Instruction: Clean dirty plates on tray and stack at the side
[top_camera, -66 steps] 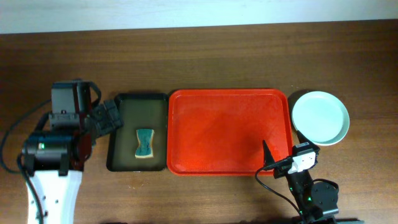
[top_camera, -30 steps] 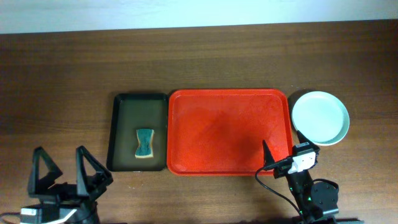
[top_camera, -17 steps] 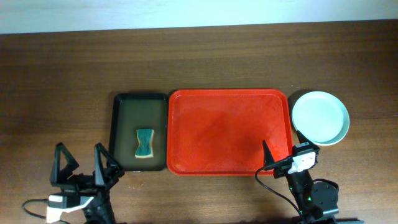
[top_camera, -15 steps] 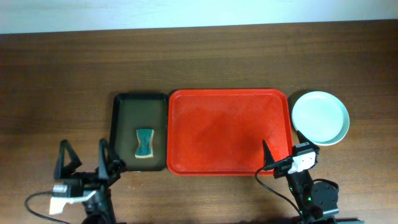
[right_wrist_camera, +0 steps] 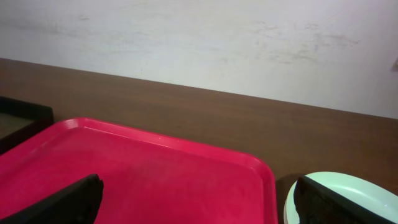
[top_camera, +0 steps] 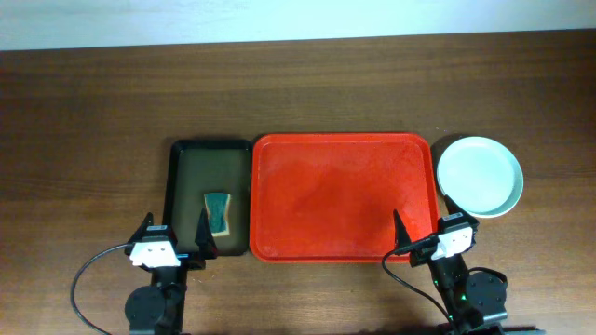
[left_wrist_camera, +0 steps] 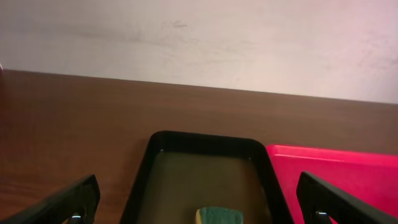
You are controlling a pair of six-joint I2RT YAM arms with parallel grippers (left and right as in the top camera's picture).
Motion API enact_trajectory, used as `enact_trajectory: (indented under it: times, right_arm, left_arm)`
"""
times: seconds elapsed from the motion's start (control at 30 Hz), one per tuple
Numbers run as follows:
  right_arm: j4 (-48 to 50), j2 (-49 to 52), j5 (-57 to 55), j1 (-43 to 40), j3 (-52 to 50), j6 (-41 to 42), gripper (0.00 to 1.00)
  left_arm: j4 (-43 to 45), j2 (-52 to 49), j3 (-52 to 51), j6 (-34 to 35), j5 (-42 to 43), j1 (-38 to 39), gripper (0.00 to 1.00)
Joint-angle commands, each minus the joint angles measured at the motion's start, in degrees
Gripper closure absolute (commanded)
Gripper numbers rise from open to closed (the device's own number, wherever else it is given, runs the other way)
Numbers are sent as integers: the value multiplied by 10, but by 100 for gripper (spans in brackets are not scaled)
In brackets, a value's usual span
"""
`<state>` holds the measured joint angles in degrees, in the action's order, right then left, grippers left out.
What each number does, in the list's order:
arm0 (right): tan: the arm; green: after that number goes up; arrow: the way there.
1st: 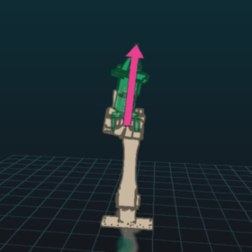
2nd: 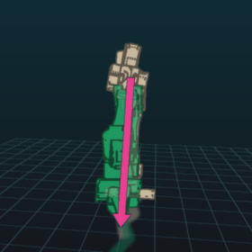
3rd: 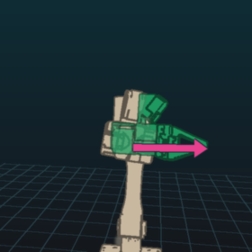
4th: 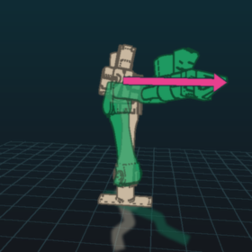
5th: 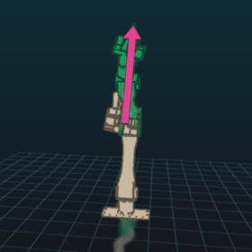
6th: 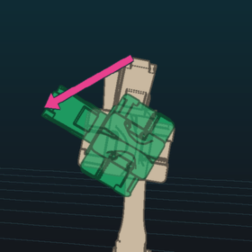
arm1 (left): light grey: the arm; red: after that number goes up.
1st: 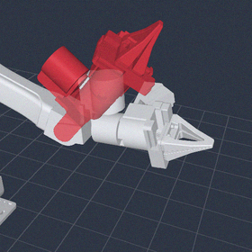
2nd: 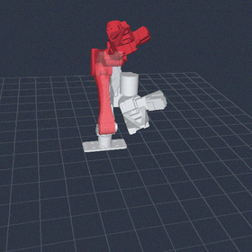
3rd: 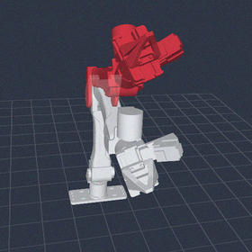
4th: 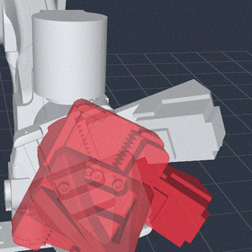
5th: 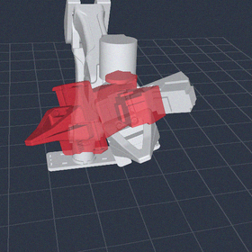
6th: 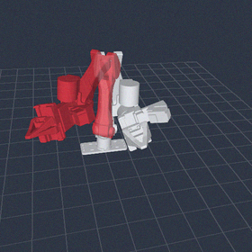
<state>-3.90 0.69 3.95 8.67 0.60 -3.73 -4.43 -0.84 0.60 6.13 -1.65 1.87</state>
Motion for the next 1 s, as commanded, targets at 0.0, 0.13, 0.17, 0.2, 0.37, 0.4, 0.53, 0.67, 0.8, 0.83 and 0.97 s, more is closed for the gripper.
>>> enact_trajectory:
  times: [0.0,0.13,0.17,0.2,0.37,0.4,0.53,0.67,0.8,0.83,0.97]
  right_arm:
    - [-4,-4,-1,3,-3,-3,2]
    - [-4,-4,-1,3,-3,-3,2]
    - [-4,-4,-1,3,-3,-3,2]
    - [-4,-4,-1,3,-3,-3,1]
    - [-4,-4,-1,3,-3,-3,2]
    - [-4,-4,-1,3,-3,-3,2]
    - [-4,-4,-1,3,-3,-3,2]
    - [-4,-4,-1,3,-3,-3,2]
    - [-4,-4,-1,3,-3,-3,2]
    - [-4,-4,-1,3,-3,-3,2]
    - [-4,-4,-1,3,-3,-3,2]
  left_arm:
    - [-4,5,-1,-58,11,5,1]
    - [-4,5,-1,-60,11,16,1]
    - [-4,5,-1,-60,13,21,1]
    - [-4,5,-1,-60,13,27,1]
    - [-4,5,-1,-60,13,35,1]
    - [-4,5,-1,-60,13,35,1]
    - [-4,5,-1,-60,13,35,1]
    - [-4,5,-1,-60,13,35,1]
    - [-4,5,-1,-60,13,35,1]
    - [-4,5,-1,-60,13,35,1]
    - [-4,5,-1,-60,13,35,1]
